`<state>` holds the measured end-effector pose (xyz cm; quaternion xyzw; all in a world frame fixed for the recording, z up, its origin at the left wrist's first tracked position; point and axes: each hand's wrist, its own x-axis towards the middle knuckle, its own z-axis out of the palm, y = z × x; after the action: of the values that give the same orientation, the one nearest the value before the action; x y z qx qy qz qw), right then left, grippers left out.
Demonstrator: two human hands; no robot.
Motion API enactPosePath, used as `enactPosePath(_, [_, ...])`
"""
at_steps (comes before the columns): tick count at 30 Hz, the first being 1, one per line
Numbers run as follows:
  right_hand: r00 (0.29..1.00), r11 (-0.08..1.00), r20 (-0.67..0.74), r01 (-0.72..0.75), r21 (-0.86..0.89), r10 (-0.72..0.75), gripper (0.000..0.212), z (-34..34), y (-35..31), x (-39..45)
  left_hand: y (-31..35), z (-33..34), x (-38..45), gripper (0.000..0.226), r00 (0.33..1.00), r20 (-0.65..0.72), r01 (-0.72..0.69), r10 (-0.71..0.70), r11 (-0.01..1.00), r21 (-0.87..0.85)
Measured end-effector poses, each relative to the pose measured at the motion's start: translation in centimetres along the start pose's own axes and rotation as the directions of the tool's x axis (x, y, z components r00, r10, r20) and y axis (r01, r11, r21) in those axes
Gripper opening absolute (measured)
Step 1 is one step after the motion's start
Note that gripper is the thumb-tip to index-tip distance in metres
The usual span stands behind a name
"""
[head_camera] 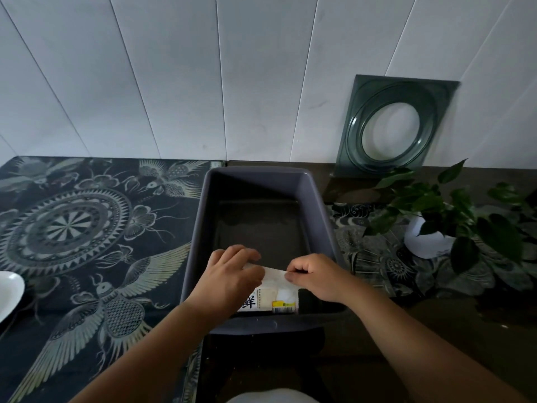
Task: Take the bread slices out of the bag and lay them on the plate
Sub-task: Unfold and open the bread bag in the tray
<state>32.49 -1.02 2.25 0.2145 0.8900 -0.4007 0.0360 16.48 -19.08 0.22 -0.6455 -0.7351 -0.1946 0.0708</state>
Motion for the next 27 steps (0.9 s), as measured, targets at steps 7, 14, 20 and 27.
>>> enactPosePath(7, [0.999, 0.976, 0.020, 0.043, -0.213, -0.039, 0.013, 0.4, -2.5, 2.1, 0.7, -0.3, 0.1, 0.021, 0.997, 0.081, 0.007, -0.013, 0.997, 0.075])
enactPosePath(14, [0.981, 0.798, -0.079, 0.097, -0.595, -0.179, 0.021, -0.9, -2.8, 5.8, 1.8, -1.3, -2.3, 0.027, 0.984, 0.090, -0.164, 0.156, 0.982, 0.090])
enactPosePath(20, [0.927, 0.663, -0.172, 0.100, -0.742, -0.333, 0.019, -1.9, -3.2, 8.2, 2.6, -2.4, -3.3, 0.004, 0.951, 0.202, -0.234, 0.232, 0.972, -0.012])
enactPosePath(27, [0.794, 0.553, -0.208, 0.186, -0.812, -0.572, 0.014, -1.1, -5.3, 5.0, 1.2, -3.9, -0.9, 0.026, 0.957, 0.259, -0.158, 0.133, 0.985, 0.075])
